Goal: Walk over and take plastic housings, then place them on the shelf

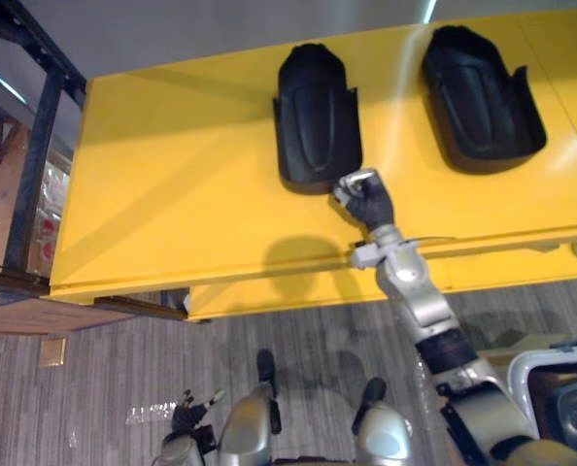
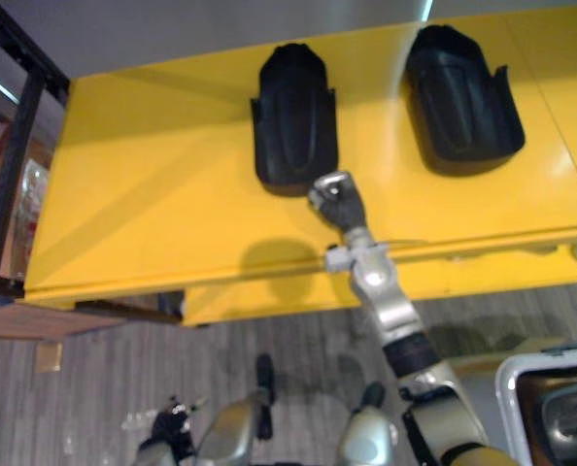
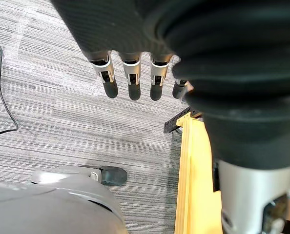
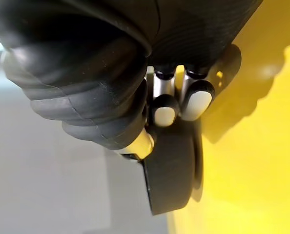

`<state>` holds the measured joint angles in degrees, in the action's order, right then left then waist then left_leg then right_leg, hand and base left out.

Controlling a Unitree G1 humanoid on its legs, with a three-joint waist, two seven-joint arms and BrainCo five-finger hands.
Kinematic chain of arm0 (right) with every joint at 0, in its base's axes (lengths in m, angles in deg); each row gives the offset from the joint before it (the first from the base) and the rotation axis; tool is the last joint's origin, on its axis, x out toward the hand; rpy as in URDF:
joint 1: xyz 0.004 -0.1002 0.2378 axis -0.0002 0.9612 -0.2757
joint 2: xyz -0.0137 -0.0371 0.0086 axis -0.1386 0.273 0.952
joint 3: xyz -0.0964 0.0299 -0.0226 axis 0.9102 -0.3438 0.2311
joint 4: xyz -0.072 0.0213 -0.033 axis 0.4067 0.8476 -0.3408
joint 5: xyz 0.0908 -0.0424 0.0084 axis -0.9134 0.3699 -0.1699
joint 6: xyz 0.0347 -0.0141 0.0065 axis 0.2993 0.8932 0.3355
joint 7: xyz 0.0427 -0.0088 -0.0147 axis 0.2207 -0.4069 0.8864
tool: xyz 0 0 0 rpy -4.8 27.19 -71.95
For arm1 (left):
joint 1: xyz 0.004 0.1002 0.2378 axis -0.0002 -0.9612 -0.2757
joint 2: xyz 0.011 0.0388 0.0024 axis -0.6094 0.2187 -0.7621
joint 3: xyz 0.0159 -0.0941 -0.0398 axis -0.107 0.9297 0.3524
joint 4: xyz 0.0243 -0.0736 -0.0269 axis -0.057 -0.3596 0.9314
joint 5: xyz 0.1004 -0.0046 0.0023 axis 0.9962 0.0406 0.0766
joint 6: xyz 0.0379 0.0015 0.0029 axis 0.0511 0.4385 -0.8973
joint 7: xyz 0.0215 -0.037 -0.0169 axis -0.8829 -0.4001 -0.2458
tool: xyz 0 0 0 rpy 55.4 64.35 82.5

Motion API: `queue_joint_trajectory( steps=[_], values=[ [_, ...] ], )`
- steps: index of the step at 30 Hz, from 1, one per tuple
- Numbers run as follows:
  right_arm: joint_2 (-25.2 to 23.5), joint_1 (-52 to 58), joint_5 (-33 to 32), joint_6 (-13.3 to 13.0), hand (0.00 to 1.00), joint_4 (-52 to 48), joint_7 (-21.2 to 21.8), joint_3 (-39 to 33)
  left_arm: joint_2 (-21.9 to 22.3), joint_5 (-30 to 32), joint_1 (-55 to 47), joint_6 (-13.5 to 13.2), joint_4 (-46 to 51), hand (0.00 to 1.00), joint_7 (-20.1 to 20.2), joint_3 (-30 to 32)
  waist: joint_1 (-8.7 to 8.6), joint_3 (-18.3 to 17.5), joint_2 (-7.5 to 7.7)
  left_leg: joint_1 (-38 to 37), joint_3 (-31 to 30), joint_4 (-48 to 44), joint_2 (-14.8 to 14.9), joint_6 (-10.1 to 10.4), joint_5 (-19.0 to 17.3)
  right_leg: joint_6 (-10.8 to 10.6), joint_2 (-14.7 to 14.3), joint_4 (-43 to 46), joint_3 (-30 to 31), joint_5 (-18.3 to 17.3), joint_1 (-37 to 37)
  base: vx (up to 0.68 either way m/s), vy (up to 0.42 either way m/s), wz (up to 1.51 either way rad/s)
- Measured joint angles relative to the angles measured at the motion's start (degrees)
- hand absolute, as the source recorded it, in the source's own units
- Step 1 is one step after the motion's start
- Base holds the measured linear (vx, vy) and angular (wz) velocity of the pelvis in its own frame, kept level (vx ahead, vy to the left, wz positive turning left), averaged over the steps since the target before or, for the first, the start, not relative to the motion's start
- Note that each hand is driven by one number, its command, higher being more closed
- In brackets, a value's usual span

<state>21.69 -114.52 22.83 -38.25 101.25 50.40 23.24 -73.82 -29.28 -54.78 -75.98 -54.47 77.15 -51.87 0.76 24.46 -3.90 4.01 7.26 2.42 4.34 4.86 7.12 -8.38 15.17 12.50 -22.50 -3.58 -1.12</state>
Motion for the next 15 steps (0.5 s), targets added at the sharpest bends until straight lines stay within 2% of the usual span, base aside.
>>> queue_joint_trajectory(
  steps=[9, 15],
  values=[
    [-0.1, -1.7, 0.0, -0.2, 1.0, 2.0, -0.1, -0.5, 0.1, 0.0, 0.0, 0.0, 0.0, 0.0, 0.0, 0.0, 0.18, 0.1, -0.15, 0.0, -0.4, 0.1, 0.1, 0.0, 0.1, 0.0, 0.0, 0.1, -0.5, -0.2, 0.2, 0.0, -0.004, 0.02],
    [-0.6, -1.2, 0.2, -1.9, 1.0, 1.6, -2.3, -0.5, 0.1, 0.1, 0.0, -0.1, 0.0, 0.0, 0.0, 0.0, 0.31, 0.1, -0.13, 0.1, -0.3, 0.2, 0.4, 0.1, 0.1, 0.0, -0.2, -0.3, -0.4, -0.2, 0.1, 0.0, 0.0, 0.0]
  ],
)
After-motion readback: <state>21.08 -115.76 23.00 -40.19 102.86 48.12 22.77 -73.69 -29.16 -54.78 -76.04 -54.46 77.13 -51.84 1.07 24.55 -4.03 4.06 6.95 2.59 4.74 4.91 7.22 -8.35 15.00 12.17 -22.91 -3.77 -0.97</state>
